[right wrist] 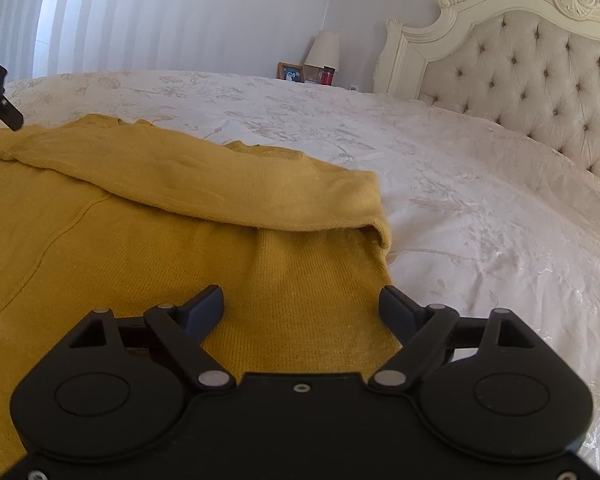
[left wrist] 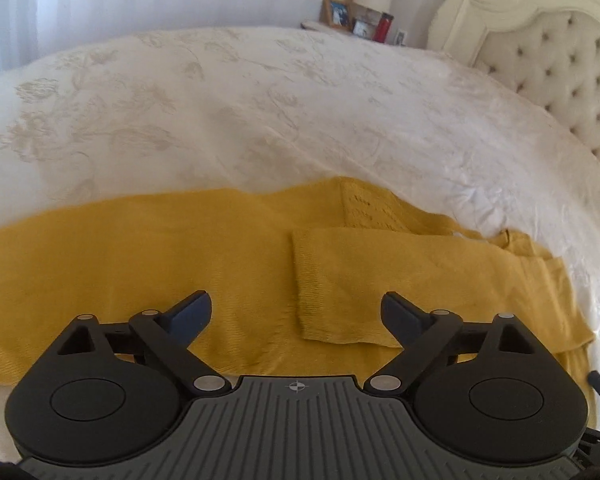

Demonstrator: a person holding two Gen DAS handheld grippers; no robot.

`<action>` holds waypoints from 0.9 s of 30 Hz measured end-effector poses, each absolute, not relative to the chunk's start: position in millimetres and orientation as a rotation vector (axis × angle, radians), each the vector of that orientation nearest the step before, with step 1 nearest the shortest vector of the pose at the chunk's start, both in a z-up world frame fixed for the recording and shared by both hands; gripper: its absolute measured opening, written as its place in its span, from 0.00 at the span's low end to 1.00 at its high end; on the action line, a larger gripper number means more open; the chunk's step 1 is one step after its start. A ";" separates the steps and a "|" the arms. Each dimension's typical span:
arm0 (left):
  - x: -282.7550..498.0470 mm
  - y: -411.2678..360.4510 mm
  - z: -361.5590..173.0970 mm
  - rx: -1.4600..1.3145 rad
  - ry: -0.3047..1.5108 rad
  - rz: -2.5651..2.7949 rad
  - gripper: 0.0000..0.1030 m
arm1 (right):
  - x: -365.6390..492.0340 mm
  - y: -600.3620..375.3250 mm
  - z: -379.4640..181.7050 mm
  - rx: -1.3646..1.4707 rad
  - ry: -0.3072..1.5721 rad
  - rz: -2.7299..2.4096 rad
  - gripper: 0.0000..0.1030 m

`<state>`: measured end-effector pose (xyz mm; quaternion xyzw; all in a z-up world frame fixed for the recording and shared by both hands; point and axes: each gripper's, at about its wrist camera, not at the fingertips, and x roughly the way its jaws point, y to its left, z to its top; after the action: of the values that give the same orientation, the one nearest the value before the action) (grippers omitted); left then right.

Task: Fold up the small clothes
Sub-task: 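Grasp the other sleeve cuff with the left gripper and lift it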

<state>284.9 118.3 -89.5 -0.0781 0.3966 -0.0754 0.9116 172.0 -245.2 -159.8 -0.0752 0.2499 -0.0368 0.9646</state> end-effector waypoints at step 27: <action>196.2 376.0 -115.5 -0.756 0.640 0.396 0.83 | 176.8 -237.5 -161.5 -0.172 0.525 -0.090 0.83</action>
<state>196.2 376.0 -115.5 -0.3603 0.3051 0.1888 0.8611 176.8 -237.5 -161.5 -0.0846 0.2590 -0.0443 0.9611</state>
